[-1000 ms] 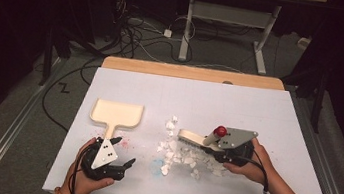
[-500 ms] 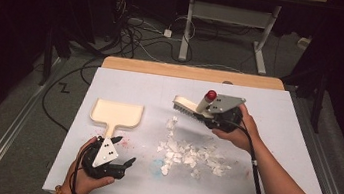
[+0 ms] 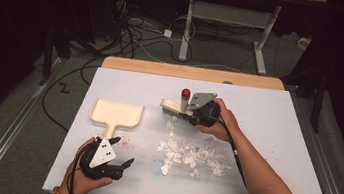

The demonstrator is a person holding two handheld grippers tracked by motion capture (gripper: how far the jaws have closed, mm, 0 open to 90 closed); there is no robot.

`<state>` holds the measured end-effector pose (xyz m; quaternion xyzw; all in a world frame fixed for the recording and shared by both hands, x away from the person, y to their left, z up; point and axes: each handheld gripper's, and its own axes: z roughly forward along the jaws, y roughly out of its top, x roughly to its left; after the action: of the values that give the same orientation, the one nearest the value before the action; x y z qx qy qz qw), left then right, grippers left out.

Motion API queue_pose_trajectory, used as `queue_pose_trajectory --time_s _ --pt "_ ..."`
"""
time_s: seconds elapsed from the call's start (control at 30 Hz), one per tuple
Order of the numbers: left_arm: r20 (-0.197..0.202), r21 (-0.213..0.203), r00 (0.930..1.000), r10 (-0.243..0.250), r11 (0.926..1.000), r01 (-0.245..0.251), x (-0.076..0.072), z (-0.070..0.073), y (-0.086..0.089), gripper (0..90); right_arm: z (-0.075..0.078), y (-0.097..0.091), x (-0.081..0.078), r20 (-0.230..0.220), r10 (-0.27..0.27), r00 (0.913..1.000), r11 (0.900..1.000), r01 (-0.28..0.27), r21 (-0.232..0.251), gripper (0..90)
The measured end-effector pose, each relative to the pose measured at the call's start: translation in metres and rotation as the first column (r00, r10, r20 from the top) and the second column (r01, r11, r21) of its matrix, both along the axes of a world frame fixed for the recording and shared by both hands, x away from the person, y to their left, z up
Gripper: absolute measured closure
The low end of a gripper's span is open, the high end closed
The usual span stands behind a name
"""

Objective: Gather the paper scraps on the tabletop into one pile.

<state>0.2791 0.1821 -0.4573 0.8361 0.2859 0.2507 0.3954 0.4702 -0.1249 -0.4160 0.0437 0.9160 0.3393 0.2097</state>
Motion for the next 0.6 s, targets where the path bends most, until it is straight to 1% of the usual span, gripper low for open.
queue_pose_trajectory --time_s 0.03,0.07,0.1,0.13,0.17,0.2,0.23,0.27,0.33,0.4,0.43,0.47,0.5,0.53,0.57,0.6 --pt "0.0 0.0 1.0 0.0 1.0 0.0 0.0 0.0 0.0 21.5 -0.001 0.001 -0.003 -0.009 0.014 0.9999 0.9998 -0.014 -0.012 67.3" --pt "-0.001 0.0 1.0 0.002 1.0 -0.002 0.0 0.0 0.0 21.5 -0.002 0.001 -0.006 -0.005 0.034 0.9994 0.9991 -0.034 -0.026 67.2" --pt "0.001 -0.002 1.0 0.003 1.0 -0.003 0.0 0.0 0.0 21.5 -0.003 0.001 -0.009 -0.016 0.051 0.9986 0.9983 -0.051 -0.029 67.2" --pt "-0.011 -0.004 0.9999 0.005 1.0 -0.005 -0.001 0.0 0.0 21.5 -0.003 0.0 -0.012 -0.028 0.072 0.997 0.9967 -0.073 -0.034 67.2" --pt "-0.004 -0.002 1.0 0.001 1.0 -0.001 -0.001 0.0 0.0 21.5 -0.003 -0.001 -0.016 -0.031 0.075 0.9967 0.9965 -0.076 -0.034 67.2" --pt "-0.004 -0.002 1.0 0.001 1.0 -0.001 -0.001 0.0 0.0 21.5 -0.003 -0.001 -0.016 -0.031 0.075 0.9967 0.9965 -0.076 -0.034 67.2" --pt "-0.009 0.0 1.0 -0.003 1.0 0.003 0.0 0.0 0.0 21.5 -0.002 -0.006 -0.023 -0.038 0.112 0.993 0.9929 -0.113 -0.037 67.2" --pt "-0.01 0.001 0.9999 -0.004 1.0 0.004 0.0 0.0 -0.001 21.5 -0.002 -0.009 -0.027 -0.042 0.131 0.9905 0.9907 -0.132 -0.032 67.2" --pt "-0.01 0.014 0.9999 -0.008 0.9999 0.008 0.0 -0.001 -0.002 21.5 -0.001 -0.015 -0.037 -0.044 0.143 0.9887 0.9886 -0.145 -0.039 67.2" --pt "-0.012 0.016 0.9998 -0.013 0.9998 0.013 -0.001 -0.001 -0.003 21.5 -0.001 -0.021 -0.047 -0.043 0.172 0.9841 0.984 -0.174 -0.038 67.2" --pt "-0.012 0.018 0.9998 -0.015 0.9997 0.015 -0.001 -0.001 -0.003 21.5 -0.001 -0.025 -0.052 -0.044 0.194 0.9801 0.9794 -0.196 -0.049 67.2" --pt "-0.012 0.018 0.9998 -0.015 0.9997 0.015 -0.001 -0.001 -0.003 21.5 -0.001 -0.028 -0.058 -0.049 0.195 0.9797 0.9792 -0.197 -0.048 67.2" --pt "-0.013 0.016 0.9998 -0.016 0.9997 0.016 -0.002 -0.001 -0.003 21.5 0.0 -0.032 -0.062 -0.048 0.215 0.9754 0.9746 -0.218 -0.052 67.3" --pt "-0.013 0.014 0.9998 -0.016 0.9998 0.016 -0.002 -0.001 -0.003 21.5 0.0 -0.035 -0.066 -0.052 0.216 0.9749 0.9747 -0.219 -0.046 67.2" --pt "-0.013 0.014 0.9998 -0.016 0.9998 0.016 -0.002 -0.001 -0.003 21.5 0.001 -0.039 -0.07 -0.054 0.232 0.9713 0.9711 -0.234 -0.047 67.2" --pt "-0.013 0.015 0.9998 -0.017 0.9997 0.017 -0.002 -0.001 -0.004 21.5 0.002 -0.041 -0.074 -0.052 0.225 0.973 0.9733 -0.227 -0.037 67.2"
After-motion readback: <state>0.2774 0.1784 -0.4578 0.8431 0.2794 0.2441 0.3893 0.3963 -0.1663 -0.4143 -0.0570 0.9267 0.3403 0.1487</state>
